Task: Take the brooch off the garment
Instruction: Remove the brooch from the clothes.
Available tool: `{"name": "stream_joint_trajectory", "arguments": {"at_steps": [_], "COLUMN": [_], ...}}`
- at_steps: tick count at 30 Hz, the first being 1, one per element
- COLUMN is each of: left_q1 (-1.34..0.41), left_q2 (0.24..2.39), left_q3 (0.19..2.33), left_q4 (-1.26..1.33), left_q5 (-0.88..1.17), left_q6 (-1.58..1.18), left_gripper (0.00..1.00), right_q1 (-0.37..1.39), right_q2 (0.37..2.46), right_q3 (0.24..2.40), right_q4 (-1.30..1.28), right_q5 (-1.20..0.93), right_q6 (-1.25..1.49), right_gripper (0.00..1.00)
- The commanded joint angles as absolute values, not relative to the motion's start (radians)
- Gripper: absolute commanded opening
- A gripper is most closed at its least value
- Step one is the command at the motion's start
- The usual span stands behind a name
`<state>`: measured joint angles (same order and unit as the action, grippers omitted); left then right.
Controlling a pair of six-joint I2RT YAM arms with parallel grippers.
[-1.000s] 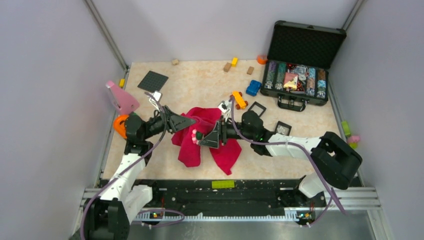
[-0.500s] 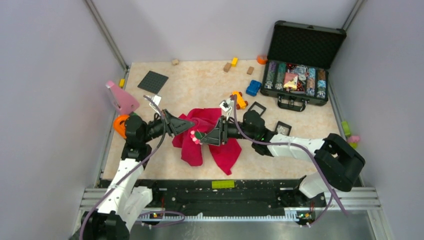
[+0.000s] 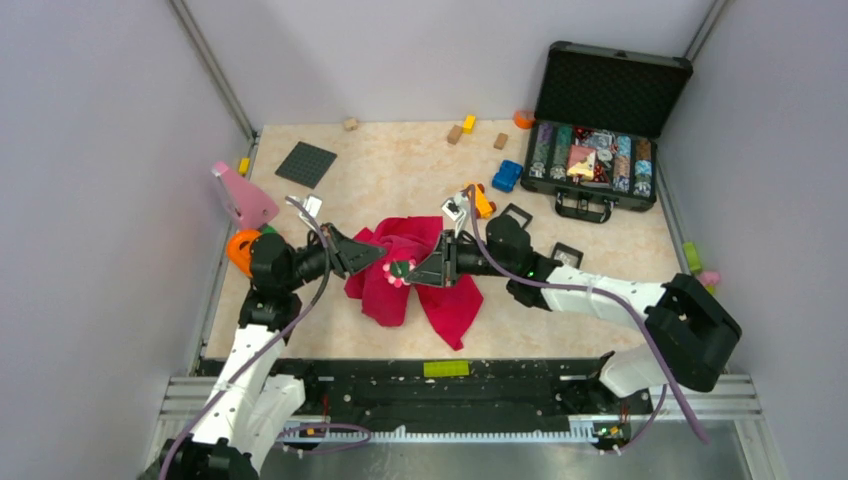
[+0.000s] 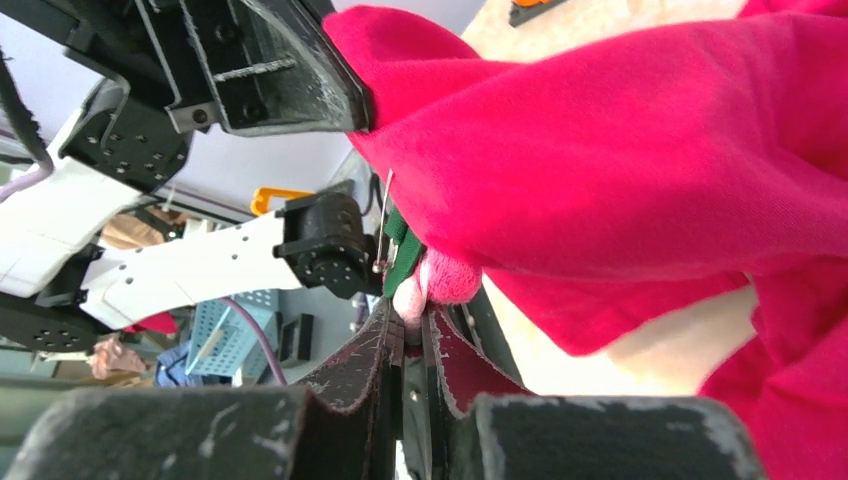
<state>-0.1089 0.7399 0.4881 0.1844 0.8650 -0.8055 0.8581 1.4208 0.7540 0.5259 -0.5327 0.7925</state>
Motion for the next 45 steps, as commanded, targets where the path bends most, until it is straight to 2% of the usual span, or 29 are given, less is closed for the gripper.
{"name": "stream_joint_trajectory", "arguments": {"at_steps": [1, 10, 13, 14, 16, 17, 18, 20, 28, 36, 38, 40, 42, 45], "left_q1": [-0.114, -0.114, -0.114, -0.114, -0.114, -0.114, -0.115, -0.118, -0.140, -0.282, -0.338, -0.375, -0.398, -0.400], "left_q2": [0.709, 0.707, 0.708, 0.707, 0.699, 0.694, 0.683, 0.657, 0.629, 0.545, 0.528, 0.538, 0.577, 0.645], "left_q3": [0.536, 0.529, 0.532, 0.533, 0.548, 0.561, 0.571, 0.574, 0.590, 0.506, 0.458, 0.386, 0.343, 0.424], "left_q4": [0.160, 0.189, 0.161, 0.143, 0.083, 0.043, 0.009, 0.005, 0.033, 0.250, 0.365, 0.589, 0.763, 0.625], "left_q5": [0.841, 0.879, 0.883, 0.882, 0.866, 0.851, 0.833, 0.810, 0.792, 0.704, 0.736, 0.828, 0.810, 0.874], "left_q6": [-0.756, -0.780, -0.758, -0.747, -0.704, -0.681, -0.665, -0.656, -0.635, -0.558, -0.522, -0.537, -0.578, -0.466], "left_gripper": [0.00, 0.00, 0.04, 0.11, 0.45, 0.57, 0.65, 0.70, 0.73, 0.74, 0.77, 0.79, 0.79, 0.79], "right_q1": [0.817, 0.804, 0.802, 0.800, 0.786, 0.777, 0.768, 0.754, 0.743, 0.742, 0.742, 0.742, 0.742, 0.742], "right_q2": [1.320, 1.269, 1.269, 1.269, 1.277, 1.286, 1.297, 1.321, 1.408, 1.400, 1.398, 1.397, 1.408, 1.434], "right_q3": [0.809, 0.825, 0.869, 0.894, 0.958, 0.995, 1.034, 1.108, 1.370, 1.485, 1.507, 1.524, 1.551, 1.609], "right_q4": [0.368, 0.245, 0.169, 0.114, 0.019, -0.041, -0.105, -0.219, -0.674, -0.890, -0.950, -0.975, -0.992, -1.032], "right_q5": [-0.515, -0.543, -0.553, -0.557, -0.578, -0.596, -0.617, -0.664, -0.734, -0.744, -0.744, -0.753, -0.751, -0.754], "right_q6": [0.724, 0.664, 0.639, 0.631, 0.611, 0.597, 0.574, 0.523, 0.290, 0.114, 0.063, 0.023, -0.009, -0.098], "right_gripper": [0.02, 0.00, 0.00, 0.00, 0.00, 0.00, 0.00, 0.00, 0.00, 0.00, 0.00, 0.00, 0.00, 0.00]}}
